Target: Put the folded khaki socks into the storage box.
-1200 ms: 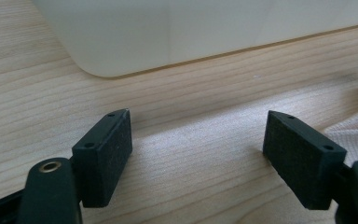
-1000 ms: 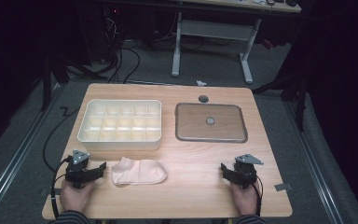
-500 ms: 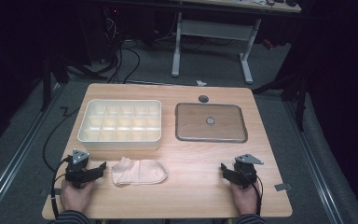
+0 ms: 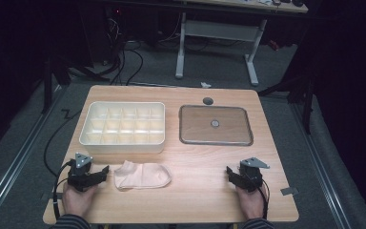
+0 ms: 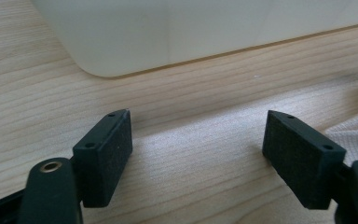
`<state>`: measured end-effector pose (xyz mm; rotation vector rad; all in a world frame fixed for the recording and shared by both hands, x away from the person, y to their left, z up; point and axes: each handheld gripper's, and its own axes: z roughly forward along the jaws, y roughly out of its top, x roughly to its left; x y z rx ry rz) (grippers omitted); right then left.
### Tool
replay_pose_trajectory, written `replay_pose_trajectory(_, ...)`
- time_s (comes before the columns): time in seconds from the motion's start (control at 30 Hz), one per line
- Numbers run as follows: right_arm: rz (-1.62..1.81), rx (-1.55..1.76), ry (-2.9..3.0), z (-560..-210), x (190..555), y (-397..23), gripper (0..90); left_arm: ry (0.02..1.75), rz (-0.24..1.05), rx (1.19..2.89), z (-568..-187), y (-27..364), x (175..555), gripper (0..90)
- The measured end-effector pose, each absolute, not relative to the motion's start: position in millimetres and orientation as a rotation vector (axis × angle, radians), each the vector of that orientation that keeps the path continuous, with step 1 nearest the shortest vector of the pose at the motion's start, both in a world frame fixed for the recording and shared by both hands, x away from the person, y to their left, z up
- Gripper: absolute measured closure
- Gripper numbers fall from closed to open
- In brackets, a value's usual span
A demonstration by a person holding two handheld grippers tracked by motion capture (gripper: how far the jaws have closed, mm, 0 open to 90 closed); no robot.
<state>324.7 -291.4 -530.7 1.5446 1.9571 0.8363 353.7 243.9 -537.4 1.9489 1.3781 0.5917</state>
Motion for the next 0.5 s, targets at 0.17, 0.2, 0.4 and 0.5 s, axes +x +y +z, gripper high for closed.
replay_pose_trajectory(0.17, 0.838, 1.537, 1.960, -530.6, 325.4, -291.6, 42.5, 1.376, 0.585, 1.925, -537.0, 245.4, 352.6, 32.2)
replay_pose_trajectory(0.2, 0.838, 1.537, 1.960, -530.6, 325.4, -291.6, 42.5, 1.376, 0.585, 1.925, -537.0, 245.4, 352.6, 32.3)
replay_pose_trajectory(0.4, 0.850, 1.578, 1.966, -526.6, 322.2, -290.3, 52.8, 1.377, 0.535, 1.908, -535.0, 251.8, 349.9, 32.5)
replay_pose_trajectory(0.5, 0.871, 1.579, 1.965, -525.3, 320.2, -288.0, 53.7, 1.363, 0.526, 1.901, -532.1, 252.0, 347.1, 32.3)
